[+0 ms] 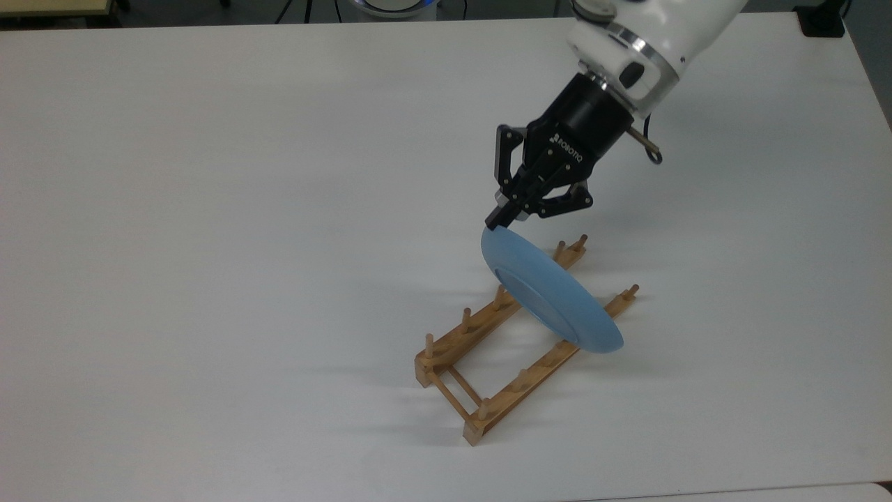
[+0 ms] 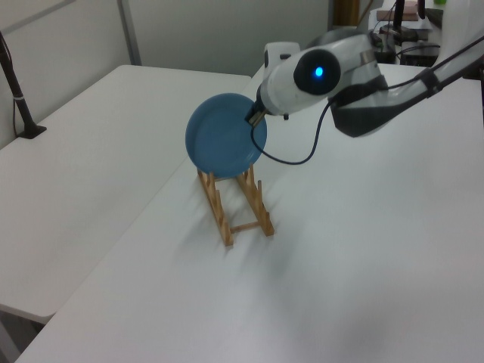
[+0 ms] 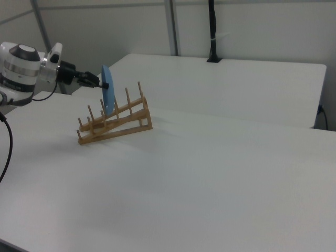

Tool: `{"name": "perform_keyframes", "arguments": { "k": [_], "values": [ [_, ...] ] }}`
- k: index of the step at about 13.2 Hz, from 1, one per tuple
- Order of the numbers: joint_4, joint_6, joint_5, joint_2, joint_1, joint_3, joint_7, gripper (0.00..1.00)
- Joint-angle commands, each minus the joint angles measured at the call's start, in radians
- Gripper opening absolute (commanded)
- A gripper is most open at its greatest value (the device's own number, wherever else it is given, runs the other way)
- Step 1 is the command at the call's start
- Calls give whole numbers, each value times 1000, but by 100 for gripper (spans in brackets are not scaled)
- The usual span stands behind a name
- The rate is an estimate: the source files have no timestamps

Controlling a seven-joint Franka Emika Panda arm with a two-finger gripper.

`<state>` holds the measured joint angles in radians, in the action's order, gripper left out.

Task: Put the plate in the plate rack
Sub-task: 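Carry the upright plate over the wooden rack and lower it between pegs, then open the gripper and raise it away from the plate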

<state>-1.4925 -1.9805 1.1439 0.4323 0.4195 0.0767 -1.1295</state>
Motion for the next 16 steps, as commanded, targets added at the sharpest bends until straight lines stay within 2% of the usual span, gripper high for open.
{"name": "perform_keyframes", "arguments": {
  "k": [1,3,4,5,6,7,8,9,12,16],
  "values": [
    [20,-23,17,25,10,-11,-22,13],
    [17,-23,10,26,10,-11,-24,24],
    [17,-23,4,26,10,-8,-24,44],
    [18,-23,-3,25,12,-3,-24,49],
    [21,-21,-10,22,12,-2,-24,76],
    [23,-20,-22,14,12,-2,-22,78],
    [26,-20,-44,3,12,3,-22,93],
    [40,-20,-77,-15,10,6,-21,100],
    [63,-15,-229,-64,4,6,39,100],
    [55,-3,-595,-164,-40,-6,389,100]
  ]
}}
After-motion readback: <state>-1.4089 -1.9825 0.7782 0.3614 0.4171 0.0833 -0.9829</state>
